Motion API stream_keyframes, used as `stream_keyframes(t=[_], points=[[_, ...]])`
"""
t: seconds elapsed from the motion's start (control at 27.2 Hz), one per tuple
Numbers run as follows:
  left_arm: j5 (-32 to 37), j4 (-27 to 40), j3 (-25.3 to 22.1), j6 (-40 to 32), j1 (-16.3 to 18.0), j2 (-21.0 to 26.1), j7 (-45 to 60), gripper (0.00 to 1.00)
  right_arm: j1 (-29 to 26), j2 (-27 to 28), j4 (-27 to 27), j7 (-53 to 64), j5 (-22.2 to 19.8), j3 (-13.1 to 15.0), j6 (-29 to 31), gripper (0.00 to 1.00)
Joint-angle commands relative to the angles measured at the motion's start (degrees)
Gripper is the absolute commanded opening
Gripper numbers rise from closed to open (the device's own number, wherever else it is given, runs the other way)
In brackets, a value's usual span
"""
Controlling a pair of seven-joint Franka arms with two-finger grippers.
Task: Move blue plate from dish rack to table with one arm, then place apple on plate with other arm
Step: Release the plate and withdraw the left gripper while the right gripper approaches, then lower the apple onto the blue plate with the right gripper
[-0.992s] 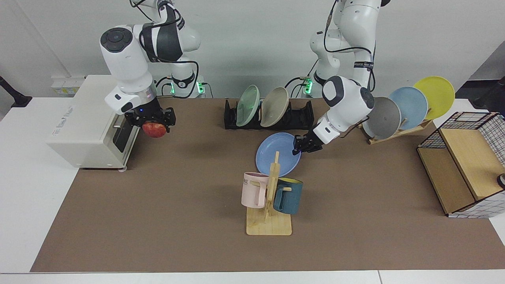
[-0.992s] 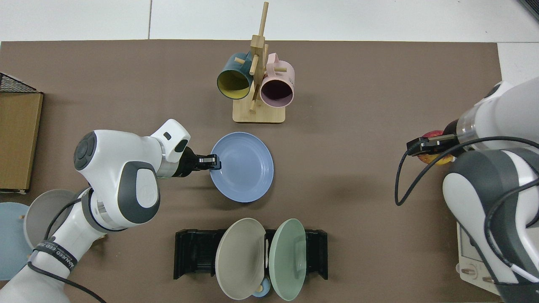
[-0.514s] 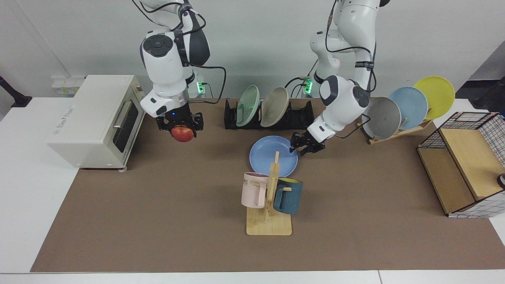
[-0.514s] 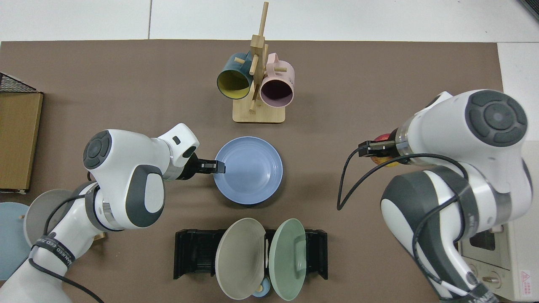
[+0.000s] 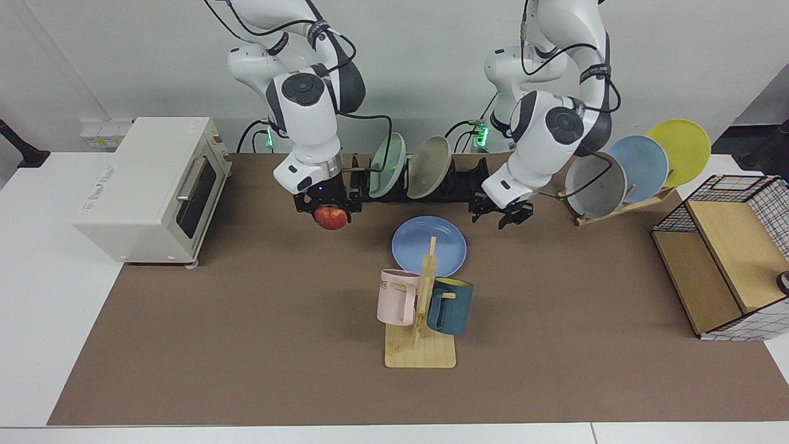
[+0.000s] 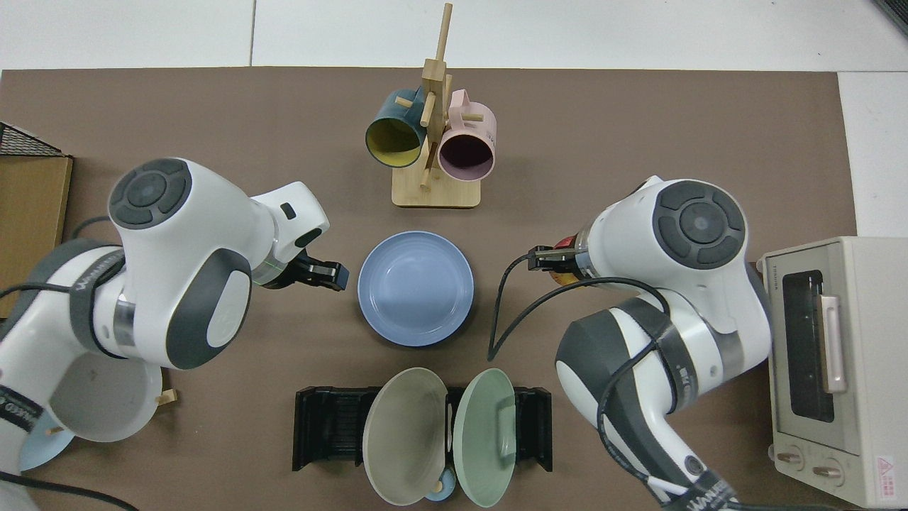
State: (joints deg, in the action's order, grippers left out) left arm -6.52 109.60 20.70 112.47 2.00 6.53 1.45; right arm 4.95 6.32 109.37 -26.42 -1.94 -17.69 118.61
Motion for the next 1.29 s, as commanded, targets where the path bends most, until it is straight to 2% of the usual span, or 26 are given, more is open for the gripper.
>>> stream_keyframes(t=[0.0, 0.22, 0.29, 0.37, 0.48, 0.62, 0.77, 0.88, 1.03, 1.21, 1.25], points=[[6.6, -5.8, -0.3, -7.9, 0.4, -1.9, 1.2, 0.92, -0.3, 3.6, -1.6, -5.5, -2.4, -3.6, 2.7, 0.0], [9.5, -9.4, -0.5, -14.4, 0.5, -4.6, 0.7, 0.97, 0.1, 9.5, -4.2, -17.2, -10.4, -8.5, 4.4, 0.0], [9.5, -11.1, -0.8, -16.7, 0.5, -5.0, 0.7, 0.97, 0.2, 11.9, -4.9, -21.4, -11.9, -10.9, 4.6, 0.0], [9.4, -12.1, -1.0, -18.7, 0.4, -5.8, 0.6, 0.98, 0.6, 14.4, -6.3, -25.4, -12.7, -12.0, 4.8, 0.0], [8.5, -11.9, -2.7, -20.7, 0.2, -9.3, 0.2, 0.99, 1.0, 17.0, -6.7, -31.1, -15.5, -14.9, 7.7, 0.0], [7.1, -11.7, -5.3, -21.9, -0.2, -12.2, -2.2, 0.99, 1.0, 20.0, -7.0, -35.4, -17.3, -16.0, 11.4, 0.0], [5.9, -11.7, -5.8, -22.0, -0.1, -12.4, -2.8, 0.99, 1.2, 23.2, -7.8, -36.9, -17.6, -18.0, 12.5, 0.0], [5.9, -11.7, -5.8, -21.9, -0.2, -12.4, -2.7, 1.0, 2.0, 25.6, -8.9, -37.0, -17.6, -18.3, 12.7, 0.0], [6.4, -12.6, -5.8, -22.0, -0.3, -11.8, -2.5, 1.0, 2.1, 27.2, -9.3, -37.0, -18.4, -19.0, 13.4, 0.0], [6.2, -17.9, -6.1, -26.0, -0.2, -8.5, -2.6, 0.99, 2.0, 29.4, -9.3, -36.7, -20.0, -19.7, 16.8, 0.0], [6.3, -19.1, -6.1, -27.1, -0.2, -7.6, -2.6, 0.99, 2.0, 29.4, -9.3, -36.6, -20.0, -19.8, 17.0, 0.06]])
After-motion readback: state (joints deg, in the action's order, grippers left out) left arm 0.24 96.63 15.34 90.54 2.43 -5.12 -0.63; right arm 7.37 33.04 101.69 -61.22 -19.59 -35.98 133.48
